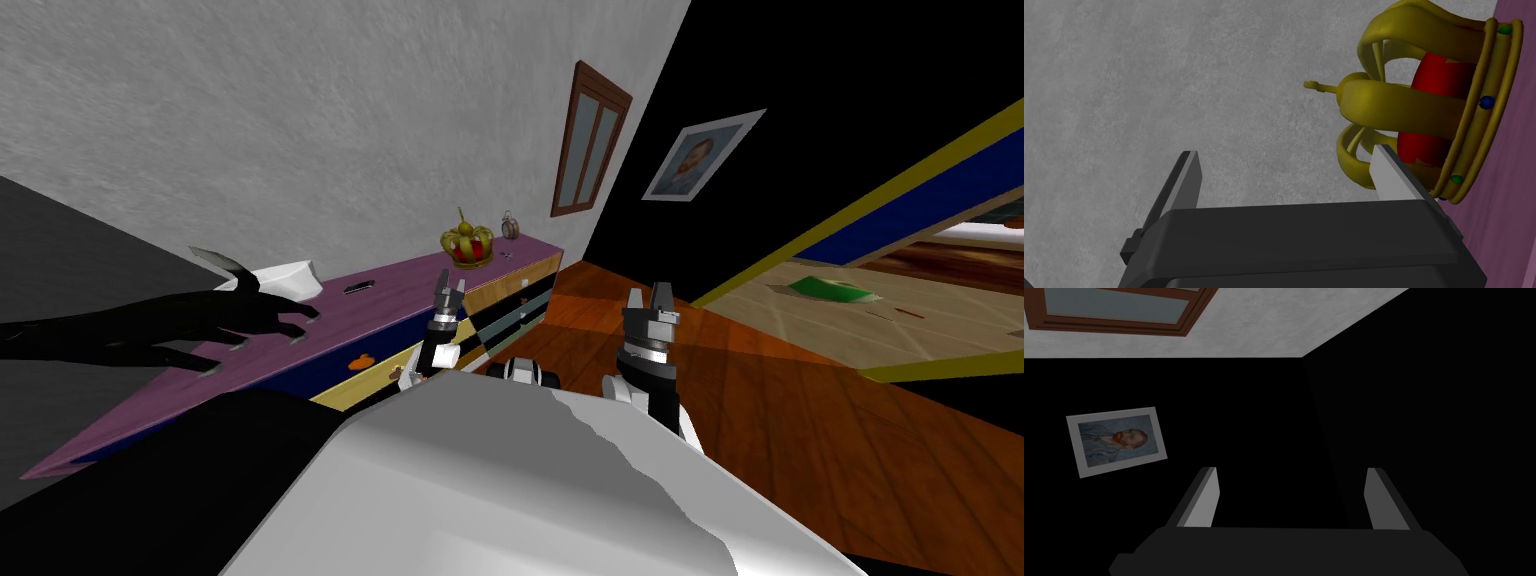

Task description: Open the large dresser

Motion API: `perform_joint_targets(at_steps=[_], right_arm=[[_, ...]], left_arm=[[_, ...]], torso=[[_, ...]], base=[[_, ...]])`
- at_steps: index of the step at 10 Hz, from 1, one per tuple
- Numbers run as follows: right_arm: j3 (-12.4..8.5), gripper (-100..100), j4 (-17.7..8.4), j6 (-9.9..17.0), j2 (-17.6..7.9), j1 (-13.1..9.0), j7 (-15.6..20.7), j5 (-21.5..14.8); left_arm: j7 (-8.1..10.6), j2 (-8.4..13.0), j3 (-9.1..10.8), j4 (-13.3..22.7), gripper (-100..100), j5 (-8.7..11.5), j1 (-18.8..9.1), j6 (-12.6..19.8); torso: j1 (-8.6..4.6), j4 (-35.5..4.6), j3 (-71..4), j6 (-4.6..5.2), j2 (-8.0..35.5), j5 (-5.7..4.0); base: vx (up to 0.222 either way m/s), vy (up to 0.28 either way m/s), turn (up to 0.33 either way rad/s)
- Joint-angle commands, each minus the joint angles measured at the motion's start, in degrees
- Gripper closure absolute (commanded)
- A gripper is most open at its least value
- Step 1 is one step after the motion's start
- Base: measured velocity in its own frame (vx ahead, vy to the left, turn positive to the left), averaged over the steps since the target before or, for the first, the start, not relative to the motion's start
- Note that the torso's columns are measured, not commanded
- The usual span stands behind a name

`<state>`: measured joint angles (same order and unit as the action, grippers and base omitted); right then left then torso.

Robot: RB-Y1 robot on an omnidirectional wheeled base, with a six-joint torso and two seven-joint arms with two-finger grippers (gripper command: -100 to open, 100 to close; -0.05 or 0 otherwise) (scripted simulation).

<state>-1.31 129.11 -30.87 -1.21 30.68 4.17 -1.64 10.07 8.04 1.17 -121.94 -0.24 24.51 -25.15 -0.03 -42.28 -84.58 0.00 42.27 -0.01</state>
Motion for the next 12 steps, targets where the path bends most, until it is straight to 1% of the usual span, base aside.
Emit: perform_joint_targets(at_steps=[1,3,5,12], right_arm=[[0.0,0,0.0,0.0,0.0,0.0,0.0,0.0],[0.0,0,0.0,0.0,0.0,0.0,0.0,0.0],[0.0,0,0.0,0.0,0.0,0.0,0.0,0.0],[0.0,0,0.0,0.0,0.0,0.0,0.0,0.0]], left_arm=[[0.17,0.2,1.11,3.4,-100,1.0,-0.7,0.3],[0.25,0.4,1.87,5.8,-100,1.7,-1.4,0.6],[0.32,0.6,2.6,8.1,-100,2.3,-1.9,1.0],[0.59,1.5,5.24,16.2,-100,4.7,-4.0,2.1]], torso=[[0.03,0.0,0.0,0.0,0.0,0.01],[0.16,0.0,0.0,0.0,0.0,0.05],[-0.02,0.0,0.0,0.0,0.0,-0.01],[0.02,0.1,-0.1,0.1,-0.2,0.04]], base=[[0.101,-0.16,0.059],[0.09,-0.137,0.059],[0.079,-0.161,0.061],[0.088,-0.148,0.059]])
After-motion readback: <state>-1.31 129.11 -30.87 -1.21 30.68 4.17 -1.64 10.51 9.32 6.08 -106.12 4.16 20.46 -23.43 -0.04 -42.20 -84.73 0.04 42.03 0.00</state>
